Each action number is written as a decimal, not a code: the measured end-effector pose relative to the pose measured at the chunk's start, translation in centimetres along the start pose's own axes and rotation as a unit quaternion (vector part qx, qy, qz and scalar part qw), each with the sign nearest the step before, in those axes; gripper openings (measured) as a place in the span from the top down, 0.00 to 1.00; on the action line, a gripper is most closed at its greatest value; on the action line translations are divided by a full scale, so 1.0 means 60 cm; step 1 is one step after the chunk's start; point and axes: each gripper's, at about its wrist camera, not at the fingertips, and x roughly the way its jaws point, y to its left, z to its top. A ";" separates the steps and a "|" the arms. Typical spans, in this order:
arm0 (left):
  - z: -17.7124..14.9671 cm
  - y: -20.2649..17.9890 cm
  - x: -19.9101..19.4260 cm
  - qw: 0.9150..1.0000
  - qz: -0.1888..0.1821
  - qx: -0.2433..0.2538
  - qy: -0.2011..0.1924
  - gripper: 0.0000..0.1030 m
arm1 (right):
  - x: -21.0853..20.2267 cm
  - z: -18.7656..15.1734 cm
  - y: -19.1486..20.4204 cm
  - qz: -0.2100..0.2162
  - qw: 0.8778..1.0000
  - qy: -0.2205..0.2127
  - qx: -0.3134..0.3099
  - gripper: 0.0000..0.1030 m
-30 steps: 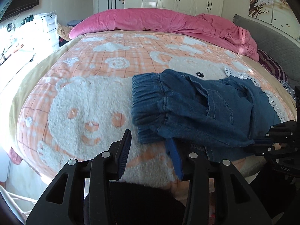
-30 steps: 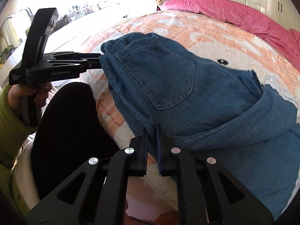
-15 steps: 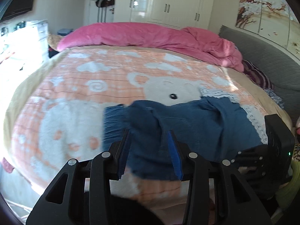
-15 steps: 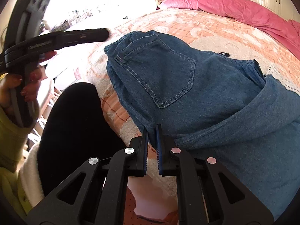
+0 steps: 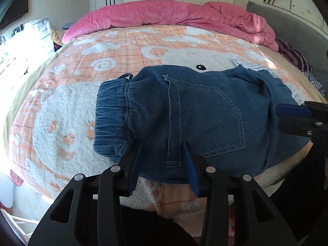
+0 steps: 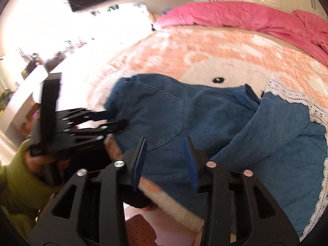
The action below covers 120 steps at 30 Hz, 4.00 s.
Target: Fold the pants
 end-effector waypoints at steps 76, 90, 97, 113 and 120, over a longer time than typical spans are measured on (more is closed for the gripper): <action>0.060 -0.226 0.064 0.955 -0.263 0.098 -0.090 0.95 | -0.229 -0.017 -0.376 -0.188 0.929 -0.110 0.298 0.94; 0.023 -0.252 0.035 0.950 -0.252 0.165 -0.076 0.95 | -0.245 -0.201 -0.350 -0.143 0.907 -0.072 0.390 0.84; 0.005 -0.262 0.025 0.950 -0.243 0.182 -0.078 0.95 | -0.256 -0.202 -0.355 -0.136 0.911 -0.067 0.383 0.94; -0.026 -0.280 0.027 0.949 -0.214 0.226 -0.061 0.92 | -0.259 -0.238 -0.362 -0.155 0.916 -0.034 0.368 0.93; -0.027 -0.285 0.034 0.949 -0.208 0.231 -0.055 0.92 | -0.268 -0.244 -0.360 -0.181 0.913 -0.025 0.366 0.81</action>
